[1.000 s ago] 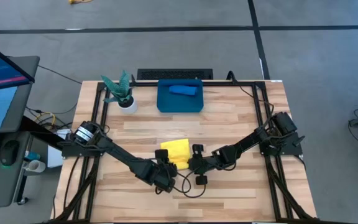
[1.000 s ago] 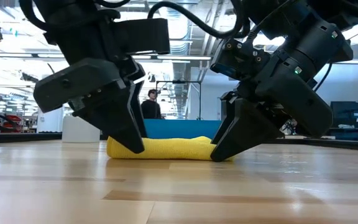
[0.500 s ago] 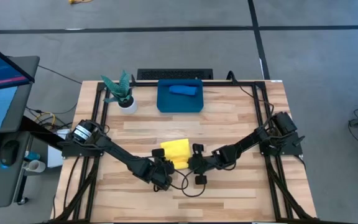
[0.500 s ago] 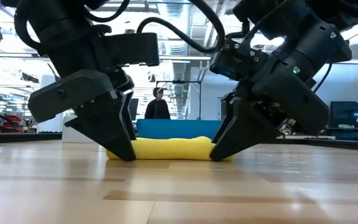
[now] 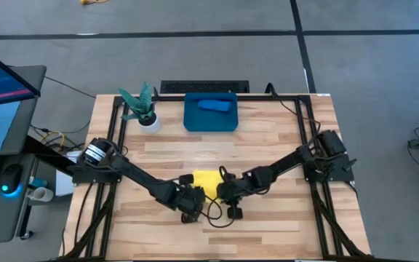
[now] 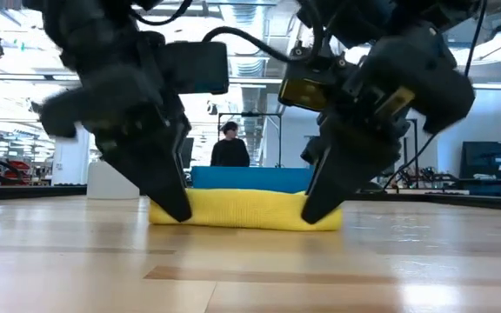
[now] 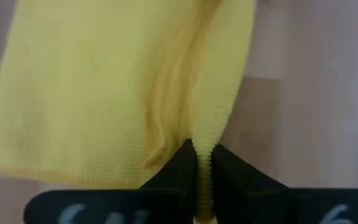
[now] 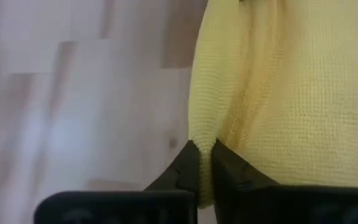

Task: Roll microfiber towels into tight, uniform cylinder then place into a basket
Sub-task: Roll the yellow microfiber towel

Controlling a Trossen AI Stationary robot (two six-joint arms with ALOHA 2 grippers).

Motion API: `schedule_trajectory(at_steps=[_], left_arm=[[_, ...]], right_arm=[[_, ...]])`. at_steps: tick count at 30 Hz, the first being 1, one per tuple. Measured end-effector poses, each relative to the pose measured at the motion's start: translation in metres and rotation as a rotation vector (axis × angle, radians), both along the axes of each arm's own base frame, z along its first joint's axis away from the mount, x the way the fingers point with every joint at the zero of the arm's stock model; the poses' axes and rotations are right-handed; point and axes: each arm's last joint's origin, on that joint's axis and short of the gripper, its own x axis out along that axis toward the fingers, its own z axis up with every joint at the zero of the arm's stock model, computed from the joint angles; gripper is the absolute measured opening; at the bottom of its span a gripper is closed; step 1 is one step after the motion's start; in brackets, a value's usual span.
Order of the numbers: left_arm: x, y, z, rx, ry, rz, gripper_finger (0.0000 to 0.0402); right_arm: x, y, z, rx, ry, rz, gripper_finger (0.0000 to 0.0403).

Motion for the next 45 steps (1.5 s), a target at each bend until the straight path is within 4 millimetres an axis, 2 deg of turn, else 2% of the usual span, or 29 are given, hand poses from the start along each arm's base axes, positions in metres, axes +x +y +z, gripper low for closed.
schedule_trajectory(at_steps=[5,8,11,19,30,35,39,45], left_arm=[[0.001,-0.007,0.018,-0.223,-0.024,-0.065,0.0019],[0.005,-0.008,0.021,-0.363,-0.014,-0.077,0.0015],[0.007,-0.006,0.02,-0.429,0.005,-0.065,0.0019],[0.01,0.004,0.018,-0.424,0.021,-0.014,0.0046],[0.007,0.005,0.017,-0.397,0.044,-0.005,0.0116],[0.005,0.008,0.029,-0.324,-0.016,0.012,0.0112],[-0.006,0.008,0.046,-0.267,-0.035,0.016,0.0098],[-0.018,-0.009,0.066,-0.222,-0.129,-0.024,0.0081]], right_arm=[[0.003,0.007,0.005,0.151,0.046,0.042,0.0024],[0.004,0.01,0.007,0.227,0.077,0.04,0.0031],[0.005,0.01,0.008,0.275,0.089,-0.004,0.0033],[0.008,0.001,0.007,0.332,0.134,-0.121,0.0027],[0.01,-0.005,0.007,0.383,0.175,-0.234,0.0021],[0.01,-0.006,0.008,0.381,0.172,-0.261,0.0032],[0.012,-0.006,0.006,0.379,0.17,-0.261,0.0025],[0.013,-0.01,0.006,0.381,0.166,-0.275,0.0027]])
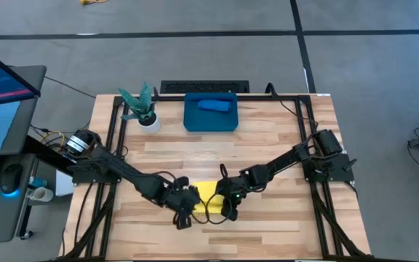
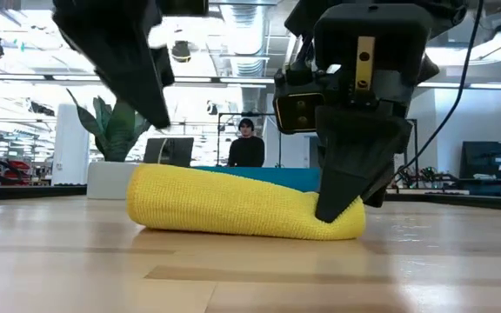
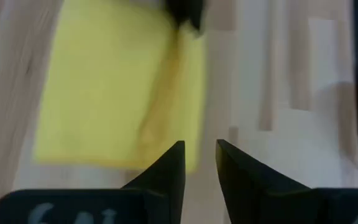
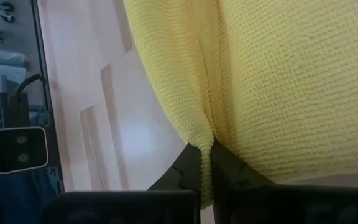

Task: Roll microfiber towels into tight, uniform cylinder then place into a basket
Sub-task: Roll the yellow microfiber towel

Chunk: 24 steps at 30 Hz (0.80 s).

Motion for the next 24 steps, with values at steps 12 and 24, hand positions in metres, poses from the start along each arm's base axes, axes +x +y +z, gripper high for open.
schedule_trajectory(at_steps=[12,24], left_arm=[[0.015,-0.034,-0.036,0.173,-0.138,-0.228,0.0027],[0.022,-0.013,-0.045,0.224,-0.097,-0.117,0.0001]], right_arm=[[0.001,-0.002,0.0,0.001,-0.003,-0.008,0.0028],[0.001,-0.002,0.0,0.0,0.002,-0.008,0.0027]])
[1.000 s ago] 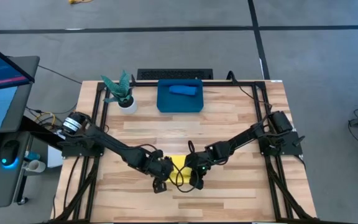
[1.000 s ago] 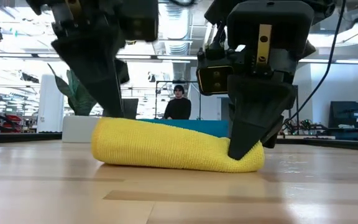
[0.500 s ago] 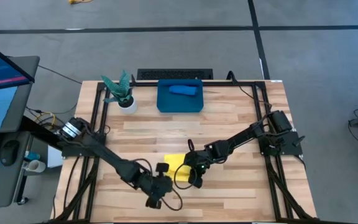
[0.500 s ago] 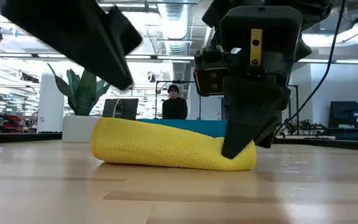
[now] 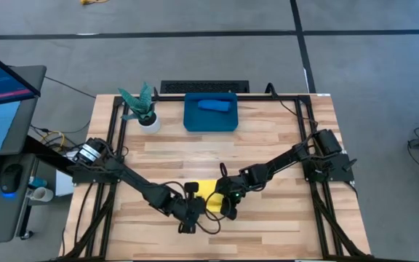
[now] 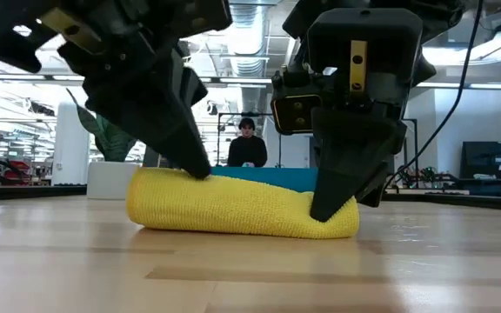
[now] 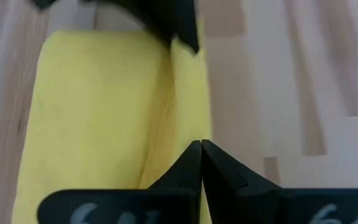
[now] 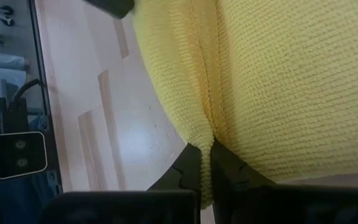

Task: Roll microfiber towels into tight, uniform cylinder then place into a basket
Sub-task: Roll the yellow microfiber towel

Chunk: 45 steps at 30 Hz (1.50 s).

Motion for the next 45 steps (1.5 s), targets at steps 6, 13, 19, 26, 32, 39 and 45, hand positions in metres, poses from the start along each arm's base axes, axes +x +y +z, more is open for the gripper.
schedule_trajectory(at_steps=[6,13,19,26,32,39,45], left_arm=[[-0.004,0.008,-0.009,0.028,0.007,0.081,0.0001],[-0.007,0.017,-0.012,0.028,0.046,0.187,0.0001],[-0.007,0.014,-0.02,0.01,0.075,0.174,0.0002],[-0.008,0.013,-0.01,0.117,0.025,0.184,0.0002],[-0.01,0.0,0.012,0.123,-0.056,0.14,0.0002],[-0.013,-0.02,0.005,0.045,-0.084,0.02,0.0002],[-0.016,-0.005,-0.008,0.054,-0.039,0.072,0.0002]], right_arm=[[0.0,0.0,0.0,0.0,0.002,0.001,0.0027],[0.0,0.0,0.0,0.02,0.008,0.014,0.0036],[0.0,0.0,0.0,0.023,0.013,0.009,0.0048],[-0.001,0.0,0.0,0.029,0.024,0.002,0.0036],[-0.001,0.0,0.0,0.03,0.024,0.002,0.0038],[-0.001,0.0,0.0,0.028,0.023,0.002,0.0038],[-0.001,0.0,-0.001,0.026,0.023,0.001,0.0037]])
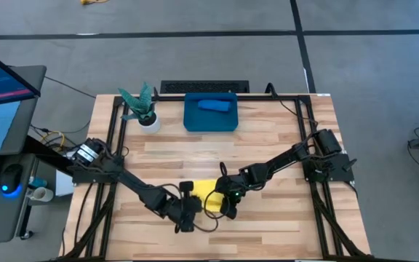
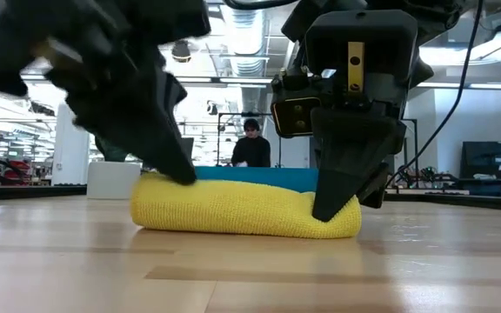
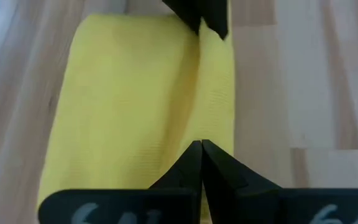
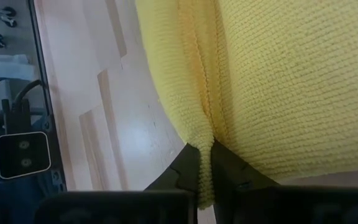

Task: Roll microfiber towels into tight, uniform cylinder then place into a basket
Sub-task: Roll the yellow microfiber towel

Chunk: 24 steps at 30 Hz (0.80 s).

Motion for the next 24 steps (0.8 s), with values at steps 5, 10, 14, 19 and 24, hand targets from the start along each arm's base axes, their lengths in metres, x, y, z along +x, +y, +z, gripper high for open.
schedule_trajectory(at_steps=[5,10,14,19,24], left_arm=[[-0.002,0.013,-0.013,-0.078,0.027,0.037,0.0002],[-0.005,0.019,-0.019,-0.108,0.023,0.097,0.0002],[-0.006,0.021,-0.021,-0.145,0.028,0.143,0.0002],[-0.007,0.021,-0.022,-0.195,0.03,0.197,0.0002],[-0.007,0.021,-0.022,-0.2,0.034,0.205,0.0002]], right_arm=[[0.0,0.0,0.0,0.0,0.0,0.0,0.0038],[0.0,0.0,0.0,0.0,0.0,0.0,0.0038],[0.0,0.001,0.0,0.014,0.014,-0.02,0.0048],[0.0,0.0,0.0,-0.001,0.003,-0.006,0.0078],[0.001,-0.004,0.001,0.003,-0.001,-0.003,0.0109]])
